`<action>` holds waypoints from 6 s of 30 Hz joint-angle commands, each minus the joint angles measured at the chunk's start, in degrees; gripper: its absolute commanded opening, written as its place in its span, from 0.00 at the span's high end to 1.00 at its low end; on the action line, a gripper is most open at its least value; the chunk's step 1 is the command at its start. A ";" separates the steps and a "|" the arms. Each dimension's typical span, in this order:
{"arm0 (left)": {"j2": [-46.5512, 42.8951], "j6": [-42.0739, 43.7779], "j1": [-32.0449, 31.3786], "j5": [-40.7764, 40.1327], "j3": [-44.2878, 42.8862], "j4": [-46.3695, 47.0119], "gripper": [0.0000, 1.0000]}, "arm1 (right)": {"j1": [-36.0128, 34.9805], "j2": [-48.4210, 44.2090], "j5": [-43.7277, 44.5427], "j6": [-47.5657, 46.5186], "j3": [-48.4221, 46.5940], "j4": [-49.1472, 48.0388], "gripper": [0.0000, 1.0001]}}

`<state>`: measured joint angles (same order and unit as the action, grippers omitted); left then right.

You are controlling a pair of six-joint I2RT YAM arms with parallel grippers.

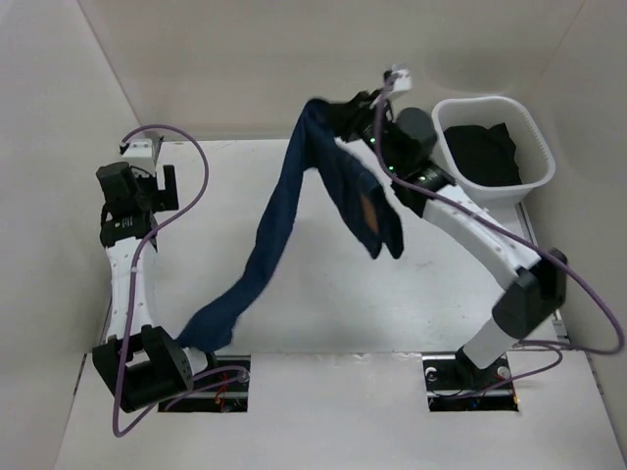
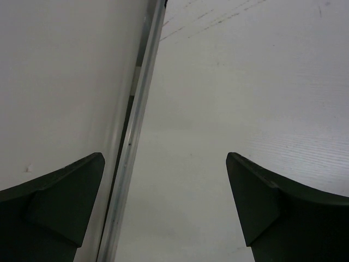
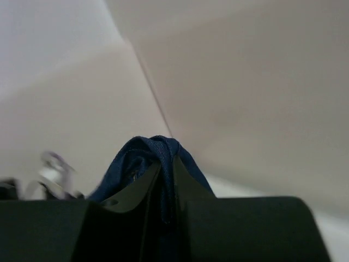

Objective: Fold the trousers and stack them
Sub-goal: Move the trousers to the center of the board, then flatten the trousers out

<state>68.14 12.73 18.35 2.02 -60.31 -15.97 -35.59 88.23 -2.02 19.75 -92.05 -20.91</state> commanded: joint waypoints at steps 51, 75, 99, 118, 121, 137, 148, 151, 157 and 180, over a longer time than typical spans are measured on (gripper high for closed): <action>19.75 31.64 -12.08 -15.56 -17.09 4.62 1.00 | 25.53 12.94 -0.17 -7.52 -30.70 42.53 1.00; 3.04 52.17 -7.85 -1.15 11.04 -4.14 0.26 | 27.91 -27.05 -2.55 -3.58 31.93 27.06 1.00; 34.68 52.13 -14.53 -19.42 9.52 5.06 0.37 | 28.69 -29.77 -2.11 -1.73 35.18 26.53 0.98; 23.78 58.99 -15.30 -17.14 -12.95 10.79 1.00 | 29.75 -33.55 -2.02 -3.31 38.70 27.93 0.98; 32.81 58.81 -18.29 -17.23 -23.76 10.51 1.00 | 28.00 -36.01 -2.02 -4.19 41.41 28.64 0.98; 60.55 65.77 -27.72 -20.57 -47.97 16.06 0.34 | 19.38 -39.71 1.32 -2.08 44.86 29.52 0.98; 54.72 39.42 -13.13 -13.54 -47.70 -9.76 0.31 | 28.86 -41.03 1.94 -7.53 39.94 34.96 0.98; 59.02 31.33 -10.40 -11.61 -51.03 -13.12 0.32 | 30.36 -39.63 0.27 -7.79 38.35 35.58 0.98; 67.46 19.63 -7.06 -8.09 -62.09 -16.72 0.30 | 30.10 -36.20 -0.44 -8.58 35.89 35.76 0.98; 79.79 -3.15 0.86 9.31 -72.15 -21.84 0.35 | 25.88 -27.85 -0.35 -11.40 27.37 36.90 0.96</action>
<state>148.99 10.20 20.43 6.98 -135.90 -39.11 -9.19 60.49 -2.20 9.19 -60.25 18.06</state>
